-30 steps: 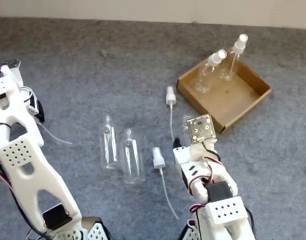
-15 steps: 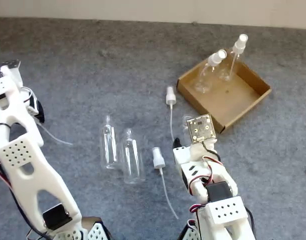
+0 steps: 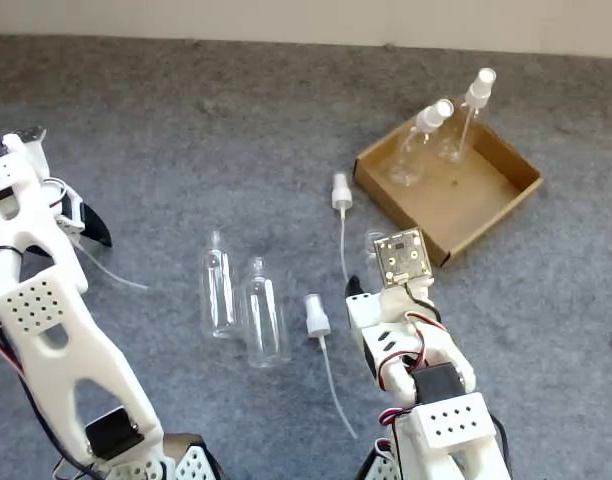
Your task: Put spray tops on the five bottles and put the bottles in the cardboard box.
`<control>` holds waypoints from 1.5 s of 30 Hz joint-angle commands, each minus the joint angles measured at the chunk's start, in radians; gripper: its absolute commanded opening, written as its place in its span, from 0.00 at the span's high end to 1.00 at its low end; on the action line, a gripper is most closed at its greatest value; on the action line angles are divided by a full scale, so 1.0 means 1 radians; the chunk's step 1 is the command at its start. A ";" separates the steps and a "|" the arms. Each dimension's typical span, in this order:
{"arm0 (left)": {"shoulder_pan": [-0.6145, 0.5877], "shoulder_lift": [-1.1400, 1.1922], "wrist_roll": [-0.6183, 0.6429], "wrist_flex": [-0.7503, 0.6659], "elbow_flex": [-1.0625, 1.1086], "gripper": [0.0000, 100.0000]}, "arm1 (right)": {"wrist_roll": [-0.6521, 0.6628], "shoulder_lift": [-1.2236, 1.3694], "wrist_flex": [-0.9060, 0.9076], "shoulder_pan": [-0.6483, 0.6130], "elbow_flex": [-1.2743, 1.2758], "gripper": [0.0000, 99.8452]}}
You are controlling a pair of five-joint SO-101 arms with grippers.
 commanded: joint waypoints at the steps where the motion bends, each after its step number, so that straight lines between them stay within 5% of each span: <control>1: 0.005 -0.010 -0.005 0.018 -0.018 0.79 | 0.000 -0.018 -0.021 -0.010 -0.013 0.81; 28: 0.024 -0.291 0.262 0.034 -0.005 0.80 | 0.000 -0.018 -0.021 -0.010 -0.013 0.81; 40: 0.114 -0.670 0.265 0.028 0.409 0.80 | 0.000 -0.018 -0.021 -0.010 -0.013 0.81; 45: 0.108 -0.725 0.388 0.028 0.435 0.79 | 0.000 -0.018 -0.021 -0.010 -0.013 0.81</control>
